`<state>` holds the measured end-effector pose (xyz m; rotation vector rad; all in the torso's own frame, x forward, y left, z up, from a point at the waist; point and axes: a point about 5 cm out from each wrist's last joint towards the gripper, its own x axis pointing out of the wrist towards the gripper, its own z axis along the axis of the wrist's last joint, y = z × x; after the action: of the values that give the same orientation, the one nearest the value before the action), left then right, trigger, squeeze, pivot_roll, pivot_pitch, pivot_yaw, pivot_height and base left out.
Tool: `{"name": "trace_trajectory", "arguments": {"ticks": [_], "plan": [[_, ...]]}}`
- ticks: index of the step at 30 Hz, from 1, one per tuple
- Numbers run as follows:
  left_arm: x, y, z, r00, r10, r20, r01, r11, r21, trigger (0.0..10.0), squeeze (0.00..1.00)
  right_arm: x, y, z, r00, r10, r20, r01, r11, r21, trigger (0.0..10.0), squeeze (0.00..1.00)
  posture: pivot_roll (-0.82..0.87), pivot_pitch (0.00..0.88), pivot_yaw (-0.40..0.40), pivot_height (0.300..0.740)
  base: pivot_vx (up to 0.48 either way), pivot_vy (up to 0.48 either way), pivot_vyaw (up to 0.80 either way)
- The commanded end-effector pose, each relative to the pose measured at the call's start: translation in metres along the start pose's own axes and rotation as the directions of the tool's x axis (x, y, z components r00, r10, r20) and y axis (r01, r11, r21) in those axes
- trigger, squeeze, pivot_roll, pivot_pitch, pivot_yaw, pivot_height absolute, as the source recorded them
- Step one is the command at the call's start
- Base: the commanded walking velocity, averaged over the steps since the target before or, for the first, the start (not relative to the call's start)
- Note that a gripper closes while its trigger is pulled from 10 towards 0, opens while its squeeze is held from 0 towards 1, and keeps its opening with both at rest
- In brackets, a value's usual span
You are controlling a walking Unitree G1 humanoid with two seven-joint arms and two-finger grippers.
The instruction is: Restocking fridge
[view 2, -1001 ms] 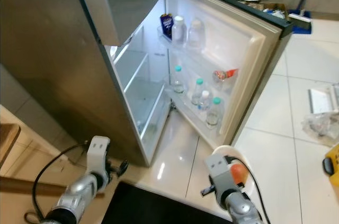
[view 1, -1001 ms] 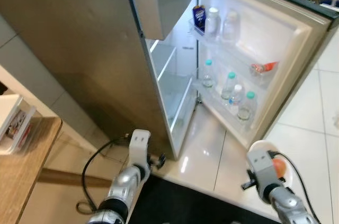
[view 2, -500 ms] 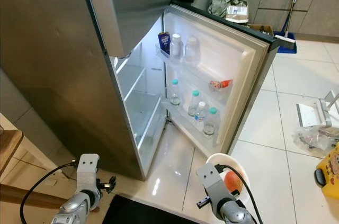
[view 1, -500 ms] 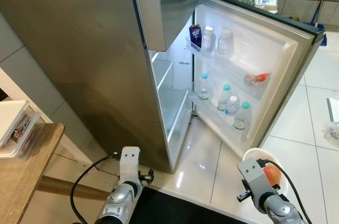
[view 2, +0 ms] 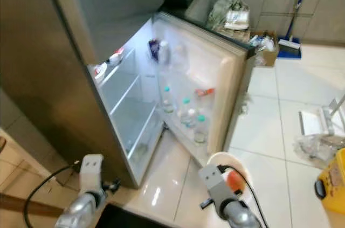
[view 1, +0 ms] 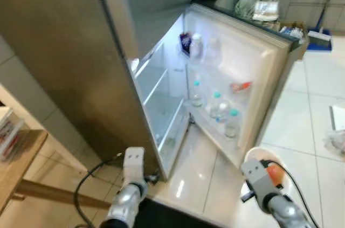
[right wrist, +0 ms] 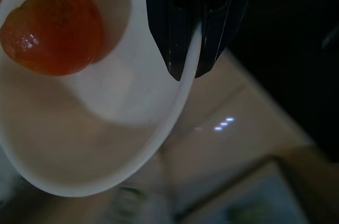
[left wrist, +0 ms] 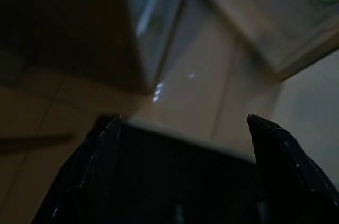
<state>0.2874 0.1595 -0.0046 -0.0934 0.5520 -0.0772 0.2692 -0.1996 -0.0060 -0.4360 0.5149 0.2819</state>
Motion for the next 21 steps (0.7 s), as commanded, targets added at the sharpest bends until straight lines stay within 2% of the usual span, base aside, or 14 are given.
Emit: {"name": "trace_trajectory", "arguments": {"ticks": [1,15,19,21], "plan": [[-0.0016,0.0051,-0.0043,0.999,0.027,-0.018,-0.027,1.0,-0.006,10.0,0.0,0.0012,0.0075,0.0021,1.0,0.017,0.018,-0.017,1.0,0.001,10.0,0.0,-0.1,0.087,0.075,0.74,0.0,0.0,0.0],[-0.0032,0.0058,-0.0084,0.999,0.036,-0.023,-0.037,0.999,-0.005,10.0,0.0,0.0019,0.0073,0.0039,0.999,0.035,0.026,-0.034,0.999,-0.015,10.0,0.0,-0.1,0.077,0.071,0.74,0.0,0.0,0.0],[-0.0035,0.0062,-0.0081,0.999,0.037,-0.018,-0.037,0.999,-0.008,10.0,0.0,0.0028,0.009,0.0071,0.998,0.056,0.038,-0.055,0.998,-0.043,10.0,0.0,-0.1,0.074,0.069,0.74,0.0,0.0,0.0],[-0.0035,0.0062,-0.0079,0.999,0.036,-0.016,-0.036,0.999,-0.009,10.0,0.0,0.0035,0.0111,0.011,0.995,0.075,0.058,-0.071,0.995,-0.067,10.0,0.0,-0.1,0.073,0.069,0.74,0.0,0.0,0.52]]}}
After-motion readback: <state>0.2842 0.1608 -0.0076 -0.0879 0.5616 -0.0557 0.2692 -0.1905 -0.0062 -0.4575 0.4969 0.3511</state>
